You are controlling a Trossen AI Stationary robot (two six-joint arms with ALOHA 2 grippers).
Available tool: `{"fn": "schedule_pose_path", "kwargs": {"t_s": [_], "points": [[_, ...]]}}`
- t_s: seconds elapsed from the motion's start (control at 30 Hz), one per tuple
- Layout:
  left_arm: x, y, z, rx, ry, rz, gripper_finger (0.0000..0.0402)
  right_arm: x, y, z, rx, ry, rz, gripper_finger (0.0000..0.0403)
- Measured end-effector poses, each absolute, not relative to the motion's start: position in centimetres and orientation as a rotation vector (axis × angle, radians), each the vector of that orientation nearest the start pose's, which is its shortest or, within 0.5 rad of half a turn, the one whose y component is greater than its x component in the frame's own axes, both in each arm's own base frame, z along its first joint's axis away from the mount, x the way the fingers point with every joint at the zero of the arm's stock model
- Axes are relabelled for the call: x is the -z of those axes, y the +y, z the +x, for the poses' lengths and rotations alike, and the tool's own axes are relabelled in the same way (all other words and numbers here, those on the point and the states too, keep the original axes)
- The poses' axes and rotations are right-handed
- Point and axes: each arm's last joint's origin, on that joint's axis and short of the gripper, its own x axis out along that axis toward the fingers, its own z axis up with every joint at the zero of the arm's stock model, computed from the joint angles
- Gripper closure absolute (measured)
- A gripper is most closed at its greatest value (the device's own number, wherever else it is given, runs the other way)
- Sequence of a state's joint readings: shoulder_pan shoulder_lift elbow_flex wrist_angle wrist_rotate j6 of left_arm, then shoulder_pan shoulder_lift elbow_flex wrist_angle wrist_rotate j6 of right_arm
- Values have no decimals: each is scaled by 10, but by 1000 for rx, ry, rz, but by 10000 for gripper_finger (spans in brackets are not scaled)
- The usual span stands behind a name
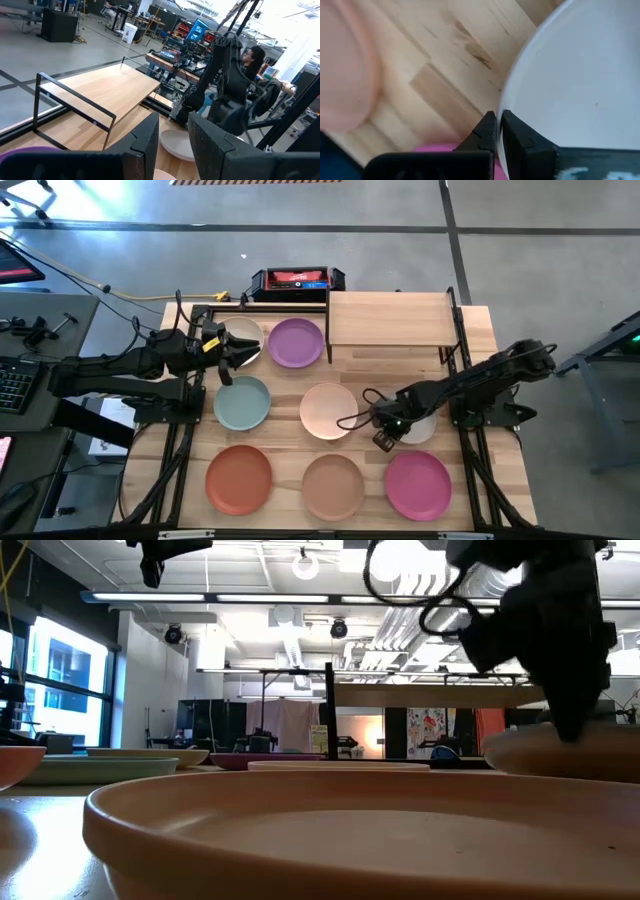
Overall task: Place and stack plates onto a shelf
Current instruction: Put the gray plate on the shelf
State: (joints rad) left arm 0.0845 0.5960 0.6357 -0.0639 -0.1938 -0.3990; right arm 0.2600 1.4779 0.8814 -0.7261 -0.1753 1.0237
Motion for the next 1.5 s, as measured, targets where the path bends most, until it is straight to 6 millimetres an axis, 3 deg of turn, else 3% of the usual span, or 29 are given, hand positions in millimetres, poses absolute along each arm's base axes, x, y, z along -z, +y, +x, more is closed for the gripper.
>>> {"fn": "schedule_pose_path", "kwargs": {"t_s": [0.73,1.07,1.37,1.5], "points": [[-319,17,139,-283,-31,-394,305,-288,54,203,35,823,850,402],[-319,17,139,-282,-31,-392,305,-321,47,187,-92,566,773,403],[-319,17,139,-283,-31,-392,305,-336,29,172,-93,443,643,403],[-319,17,139,-283,-31,-392,305,-356,23,169,-99,388,526,403]]}}
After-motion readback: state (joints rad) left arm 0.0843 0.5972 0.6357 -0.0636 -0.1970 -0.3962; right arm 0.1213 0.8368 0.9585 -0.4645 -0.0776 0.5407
